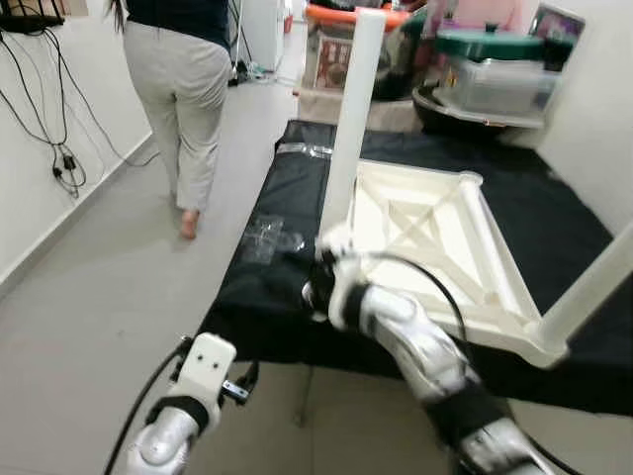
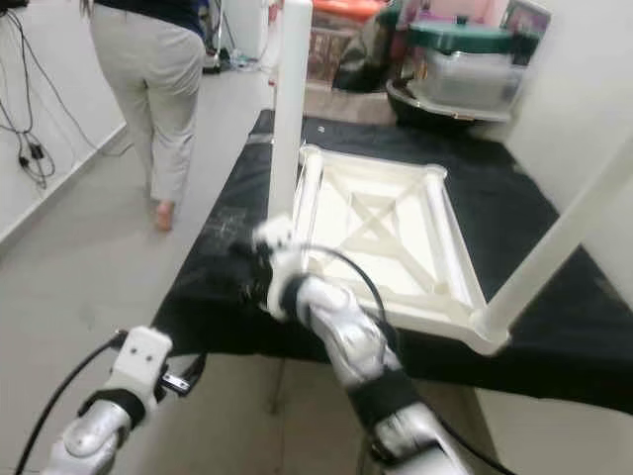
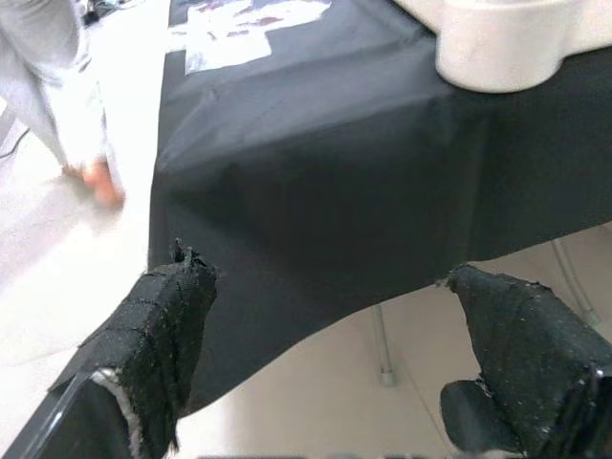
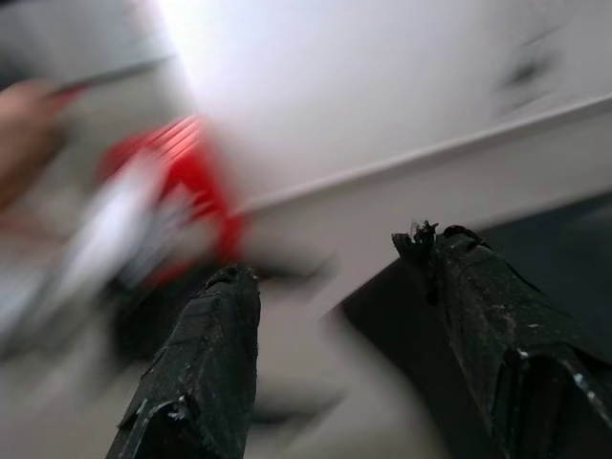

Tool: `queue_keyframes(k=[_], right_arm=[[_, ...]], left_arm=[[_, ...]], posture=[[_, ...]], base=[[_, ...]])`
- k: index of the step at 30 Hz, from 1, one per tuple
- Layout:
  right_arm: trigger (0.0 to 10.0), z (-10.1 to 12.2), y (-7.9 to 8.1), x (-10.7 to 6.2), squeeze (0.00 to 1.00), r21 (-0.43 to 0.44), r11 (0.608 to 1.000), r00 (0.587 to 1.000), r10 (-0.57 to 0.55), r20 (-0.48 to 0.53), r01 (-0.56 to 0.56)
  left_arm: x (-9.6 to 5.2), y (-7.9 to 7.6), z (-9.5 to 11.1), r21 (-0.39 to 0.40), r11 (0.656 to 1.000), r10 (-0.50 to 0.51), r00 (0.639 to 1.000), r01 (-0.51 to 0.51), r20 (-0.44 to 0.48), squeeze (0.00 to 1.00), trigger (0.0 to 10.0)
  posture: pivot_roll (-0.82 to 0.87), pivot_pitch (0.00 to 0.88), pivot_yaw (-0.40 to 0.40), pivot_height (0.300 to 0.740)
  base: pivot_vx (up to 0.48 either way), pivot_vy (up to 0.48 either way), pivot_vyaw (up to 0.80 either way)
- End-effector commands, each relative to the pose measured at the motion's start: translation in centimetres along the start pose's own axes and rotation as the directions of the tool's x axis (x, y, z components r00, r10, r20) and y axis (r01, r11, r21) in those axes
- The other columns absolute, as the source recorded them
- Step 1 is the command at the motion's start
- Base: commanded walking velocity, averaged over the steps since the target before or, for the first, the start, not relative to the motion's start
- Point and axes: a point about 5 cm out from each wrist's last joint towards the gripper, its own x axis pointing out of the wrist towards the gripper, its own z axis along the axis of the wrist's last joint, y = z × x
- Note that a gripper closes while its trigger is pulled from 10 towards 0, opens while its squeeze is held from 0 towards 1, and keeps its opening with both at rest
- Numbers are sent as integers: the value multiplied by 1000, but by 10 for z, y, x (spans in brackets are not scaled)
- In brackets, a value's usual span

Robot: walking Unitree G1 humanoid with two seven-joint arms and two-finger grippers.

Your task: Building children table

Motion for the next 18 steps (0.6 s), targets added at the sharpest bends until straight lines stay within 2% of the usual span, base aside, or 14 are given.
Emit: queue_keyframes(k=[1,2,3,4,5,6,7,8,10,11,13,15,18], right_arm=[[10000,-4,4,-5,0,-35,995,995,89,-53,-90],[10000,-8,2,-7,0,-48,996,994,77,-80,-81],[10000,-16,-6,-13,0,-84,995,986,42,-163,-56],[10000,-16,-6,-13,0,-84,995,986,42,-163,-56],[10000,-22,-11,-17,0,-110,993,976,16,-217,-40],[10000,-26,-25,-25,0,-144,990,957,-51,-286,9],[10000,-25,-49,-33,0,-190,971,920,-202,-336,144],[10000,-22,-64,-38,0,-219,947,885,-302,-355,235],[10000,-15,-82,-46,0,-236,906,830,-419,-369,352],[10000,-13,-85,-48,0,-230,896,815,-442,-374,380],[10000,6,-92,-66,0,-334,892,834,-419,-359,304],[10000,28,-96,-78,0,-305,904,876,-387,-288,299],[10000,38,-96,-81,0,-285,913,900,-362,-241,291]], left_arm=[[3,-3,1,15,1000,-25,1000,25,5,0,10000],[3,-4,1,17,999,-27,1000,27,6,0,10000],[5,-3,3,18,999,-28,1000,27,9,0,10000],[5,-3,3,18,999,-28,1000,27,9,0,10000],[6,-3,3,18,999,-27,1000,27,11,0,10000],[7,-1,5,18,1000,-21,1000,20,16,0,10000],[8,1,5,16,1000,-14,1000,14,18,0,10000],[8,2,6,15,1000,-9,1000,9,20,0,10000],[8,3,5,15,1000,-6,1000,5,19,0,10000],[8,3,5,16,1000,-5,1000,5,18,0,10000],[6,0,4,10,1000,-5,1000,4,15,0,10000],[3,-2,3,6,1000,-7,1000,7,14,0,10000],[3,-3,2,6,1000,-13,1000,13,9,0,10000]], posture=[[129,0,-83,740],[129,0,-83,740],[124,0,-82,740],[124,0,-82,740],[124,0,-82,740],[120,0,-84,740],[117,0,-85,740],[115,0,-85,740],[116,0,-86,740],[116,0,-86,740],[129,0,-86,740],[129,0,-86,740],[125,0,-85,740]], base=[[0,0,0],[0,0,0],[0,0,0],[0,0,0],[0,0,0],[0,0,0],[0,0,0],[0,0,0],[0,0,0],[0,0,0],[0,0,0],[0,0,0],[0,0,0]])
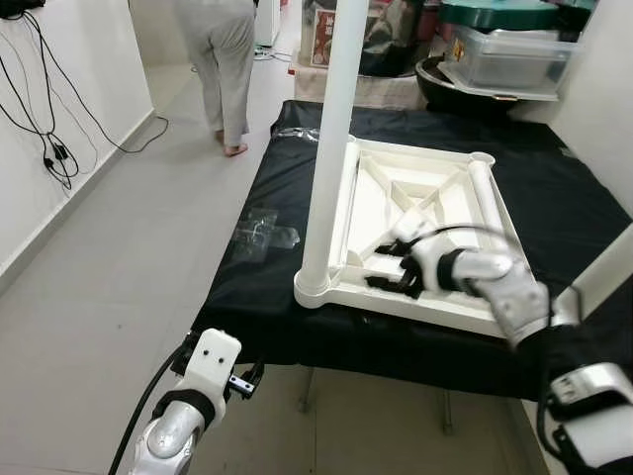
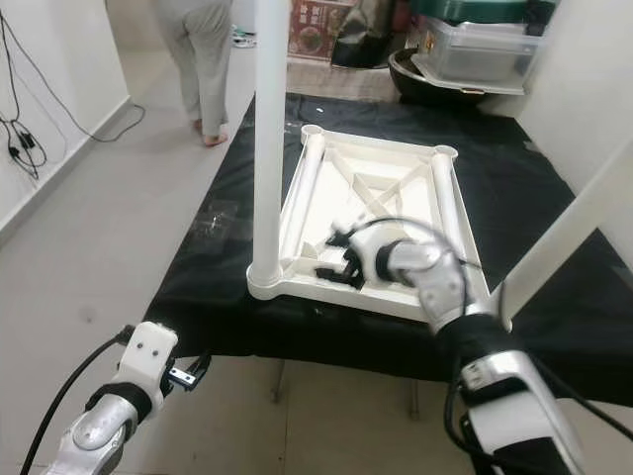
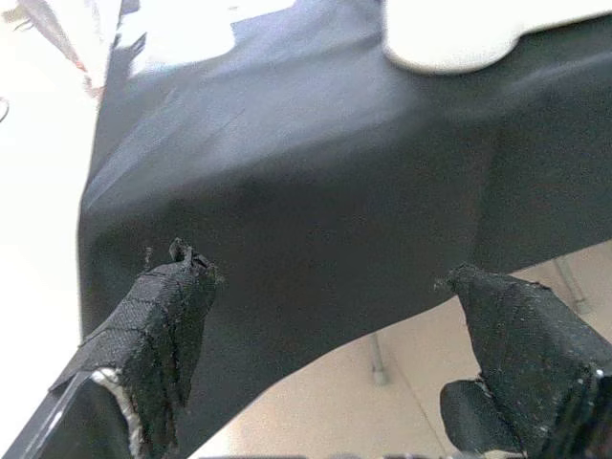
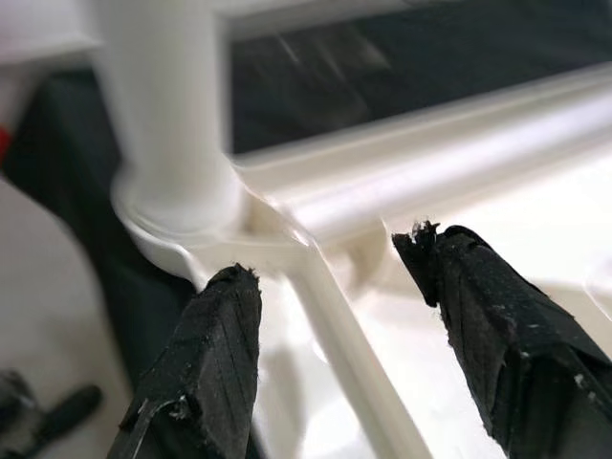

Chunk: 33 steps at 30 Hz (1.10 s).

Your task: Building children table

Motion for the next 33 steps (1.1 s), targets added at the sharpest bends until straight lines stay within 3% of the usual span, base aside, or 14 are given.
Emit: queue_keyframes(k=[1,6,8,12,17,19,21,26,33], right_arm=[[10000,10,5,1,0,-17,999,996,50,69,-49],[10000,19,15,9,0,-14,993,976,121,179,-120],[10000,23,28,16,0,10,984,956,172,237,-179],[10000,22,39,25,0,17,978,947,196,256,-207],[10000,28,38,44,0,108,987,958,87,273,-120],[10000,35,33,55,0,180,983,955,-10,296,-46],[10000,38,33,59,0,187,981,953,-15,304,-44],[10000,40,36,60,0,175,981,948,21,317,-80],[10000,39,30,59,0,213,977,943,-47,329,-25]], left_arm=[[-1,-2,-3,1,1000,-10,1000,10,-15,0,10000],[2,-1,-2,3,1000,-10,1000,10,-11,0,10000],[3,-1,0,1,1000,-9,1000,9,-6,0,10000],[3,-2,0,3,1000,-14,1000,14,-6,0,10000],[2,0,-2,8,1000,-18,1000,18,-14,0,10000],[2,0,-2,8,1000,-16,1000,16,-14,0,10000],[2,-1,-2,8,1000,-17,1000,17,-14,0,10000],[2,-5,-2,7,1000,-24,1000,24,-17,0,10000],[2,-4,-4,8,1000,-22,1000,22,-22,0,10000]], posture=[[124,0,-85,740],[121,0,-83,740],[127,0,-81,740],[130,0,-79,740],[137,0,-81,740],[141,0,-83,740],[143,0,-84,740],[145,0,-88,740],[135,0,-86,740]], base=[[0,0,0],[0,0,0],[0,0,0],[0,0,0],[0,0,0],[0,0,0],[0,0,0],[0,0,0],[0,0,0]])
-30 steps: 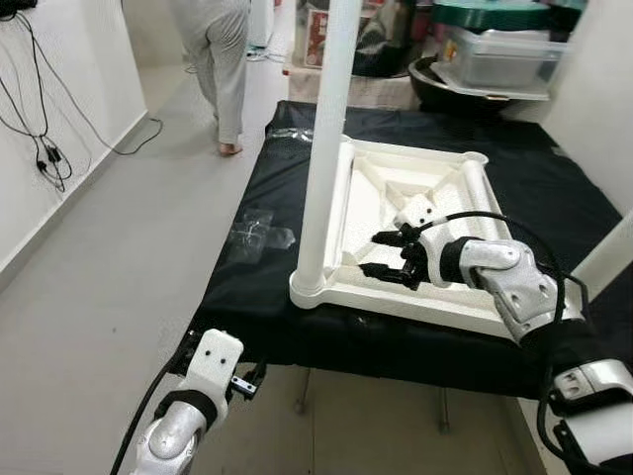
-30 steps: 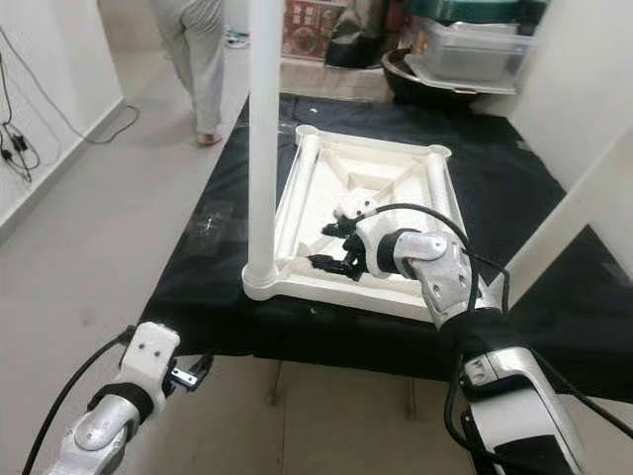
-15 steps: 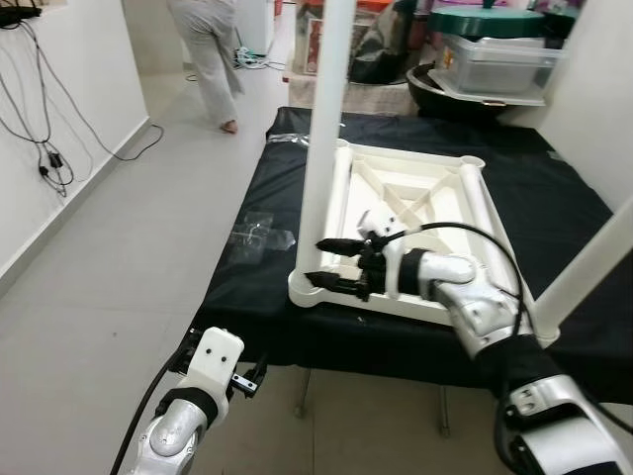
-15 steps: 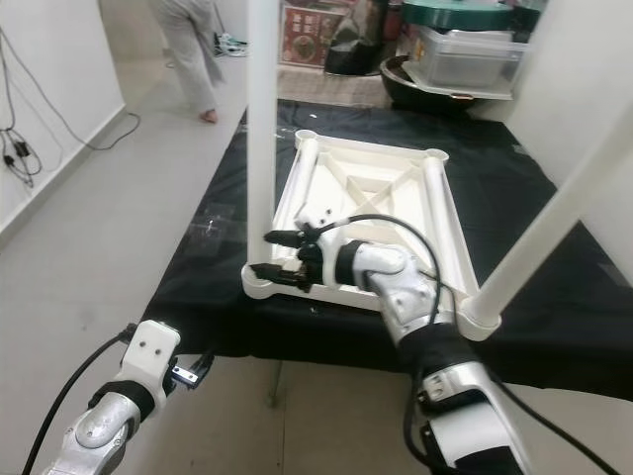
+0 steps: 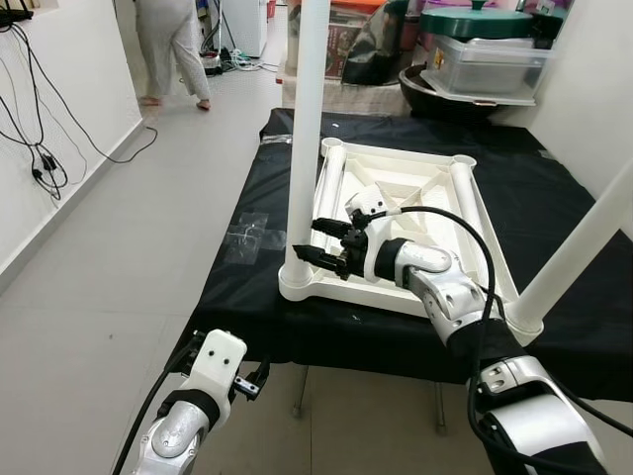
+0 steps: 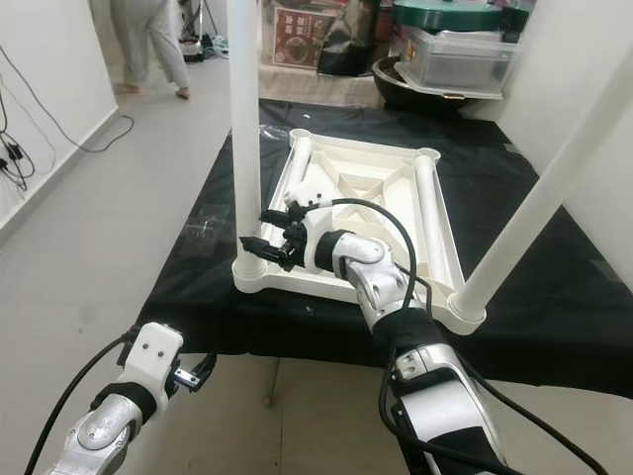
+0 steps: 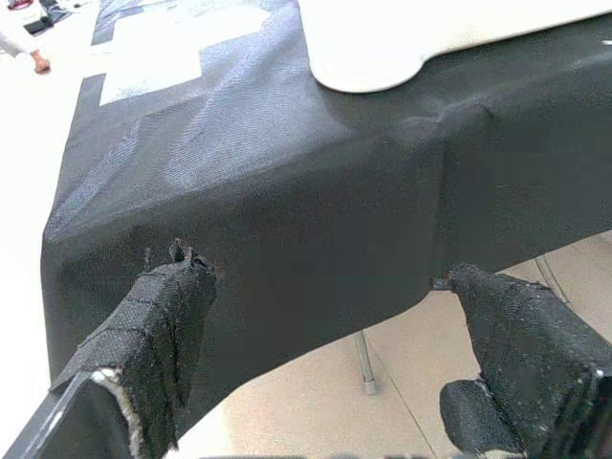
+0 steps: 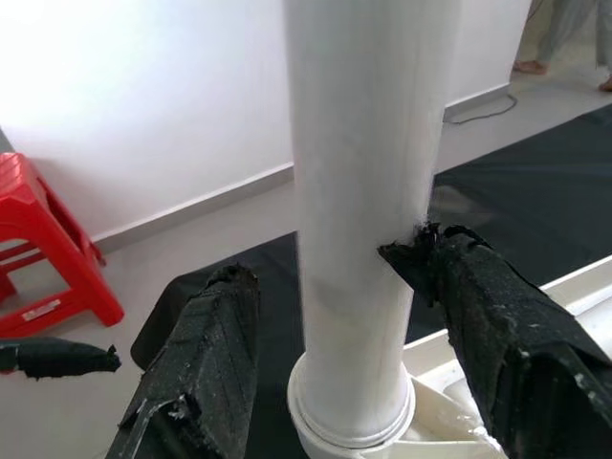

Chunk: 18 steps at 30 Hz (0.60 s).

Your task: Building children table

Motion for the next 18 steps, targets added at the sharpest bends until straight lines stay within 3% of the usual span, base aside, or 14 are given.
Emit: queue_keyframes(k=[1,6,8,11,15,16,17,18], right_arm=[[10000,5,-3,0,0,-1,1000,999,-19,33,19],[10000,16,1,17,0,74,990,985,-127,113,119],[10000,19,1,28,0,120,967,962,-241,129,226],[10000,20,4,35,0,165,953,951,-277,139,253],[10000,19,11,38,0,181,960,958,-241,153,212],[8392,18,14,38,0,185,962,959,-231,163,200],[0,13,13,36,0,205,952,954,-261,148,228],[0,13,13,36,0,205,952,954,-261,148,228]], left_arm=[[-1,-2,-6,2,1000,-7,1000,7,-28,0,10000],[3,-6,-4,2,1000,-21,1000,21,-23,0,10000],[4,-6,-3,4,1000,-26,999,26,-20,0,10000],[3,-4,-3,5,1000,-21,1000,21,-19,0,10000],[1,-2,-4,5,1000,-14,1000,14,-24,0,10000],[-1,-2,-5,5,1000,-12,1000,12,-27,0,10000],[-1,-2,-6,5,1000,-11,1000,11,-30,0,10000],[-1,-2,-6,5,1000,-11,1000,11,-30,0,10000]], posture=[[135,0,-86,740],[130,0,-76,740],[141,0,-79,740],[145,0,-81,740],[149,0,-83,740],[149,0,-86,740],[148,0,-85,740],[148,0,-85,740]], base=[[0,0,0],[0,0,0],[0,0,0],[0,0,0],[0,0,0],[0,0,0],[0,0,0],[0,0,0]])
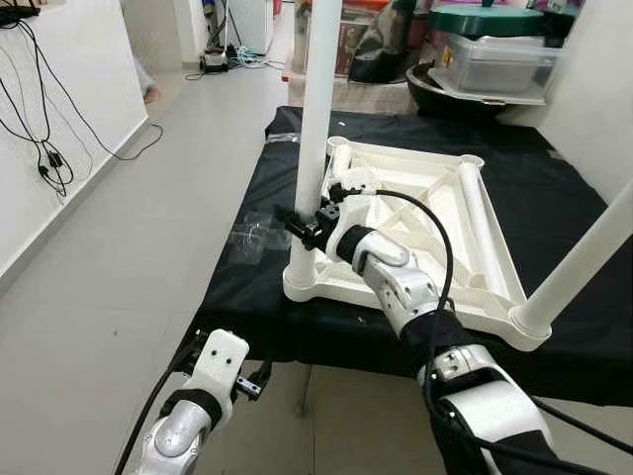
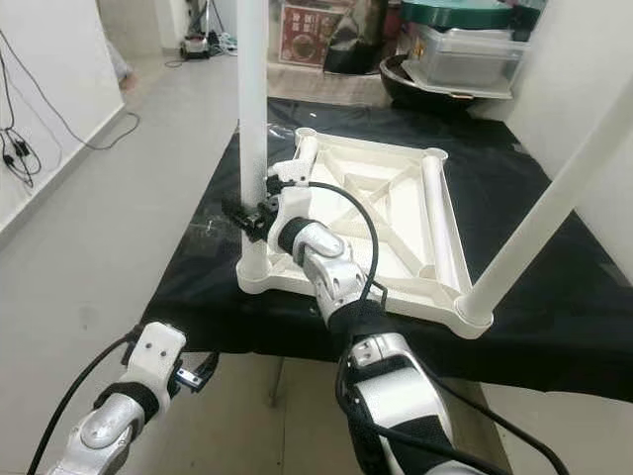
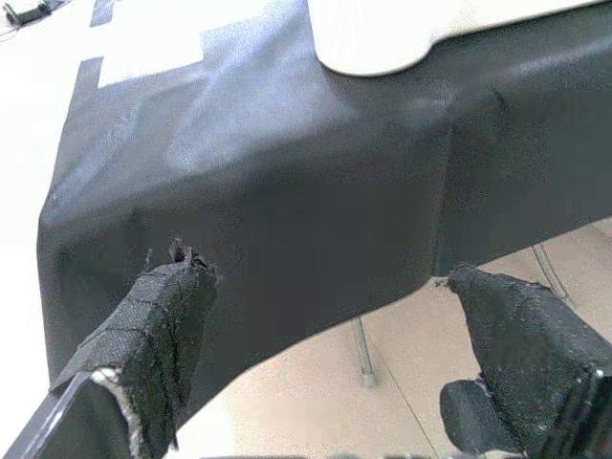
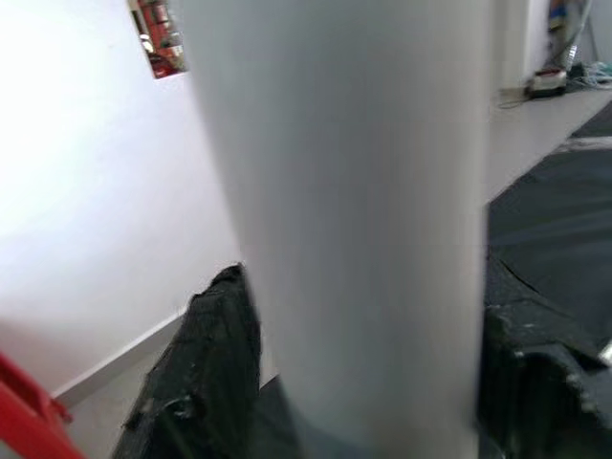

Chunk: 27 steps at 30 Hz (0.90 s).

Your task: Building children table

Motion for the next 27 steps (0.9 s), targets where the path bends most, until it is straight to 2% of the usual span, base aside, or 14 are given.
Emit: queue_keyframes(k=[1,5,6,7,9,12,15,20,22,23,24,25,26,27], right_arm=[[0,-5,-6,-4,0,32,998,998,-55,-2,55],[0,-20,-44,-16,0,121,859,866,-483,-133,498],[0,-43,-75,-49,0,179,520,550,-786,-284,835],[0,-43,-75,-49,0,179,520,550,-786,-284,835],[0,-57,-88,-75,0,140,317,347,-877,-333,938],[0,-69,-97,-99,0,77,188,203,-905,-373,979],[0,-69,-96,-115,0,17,140,137,-923,-359,990],[0,-56,-84,-123,0,-32,159,141,-940,-309,987],[10000,-44,-72,-114,0,-22,257,242,-933,-268,966],[10000,-44,-72,-114,0,-22,257,242,-933,-268,966],[10000,-37,-64,-100,0,44,382,382,-895,-231,923],[10000,-37,-64,-100,0,44,382,382,-895,-231,923],[10000,-27,-55,-80,1000,115,537,549,-817,-173,836],[10000,-20,-50,-69,1000,154,628,646,-752,-129,763]], left_arm=[[-1,0,-2,8,1000,-3,1000,3,-14,0,10000],[0,-2,-2,6,1000,-4,1000,4,-12,0,10000],[2,-3,-1,5,1000,-5,1000,5,-11,0,10000],[2,-3,-1,5,1000,-5,1000,5,-11,0,10000],[2,-4,-1,5,1000,-6,1000,6,-11,0,10000],[1,-4,-2,7,1000,-9,1000,9,-14,0,10000],[1,-4,-3,16,1000,-14,1000,15,-17,0,10000],[0,1,-4,20,1000,-7,1000,7,-18,0,10000],[4,-2,-2,16,1000,-14,1000,14,-12,0,10000],[4,-2,-2,16,1000,-14,1000,14,-12,0,10000],[6,-6,-1,14,1000,-27,1000,27,-7,0,10000],[6,-6,-1,14,1000,-27,1000,27,-7,0,10000],[8,-10,0,15,999,-38,999,38,-3,0,10000],[9,-12,1,16,999,-45,999,45,0,0,10000]], posture=[[148,0,-85,740],[148,0,-85,740],[134,0,-84,740],[134,0,-84,740],[136,0,-81,740],[130,0,-74,740],[128,0,-75,740],[116,0,-71,740],[91,0,-55,740],[91,0,-55,740],[91,0,-55,740],[91,0,-55,740],[95,0,-58,740],[95,0,-58,740]], base=[[0,0,0],[0,0,0],[0,0,0],[0,0,0],[0,0,0],[0,0,0],[0,0,0],[0,0,0],[0,0,0],[0,0,0],[0,0,0],[0,0,0],[0,0,0],[0,0,0]])
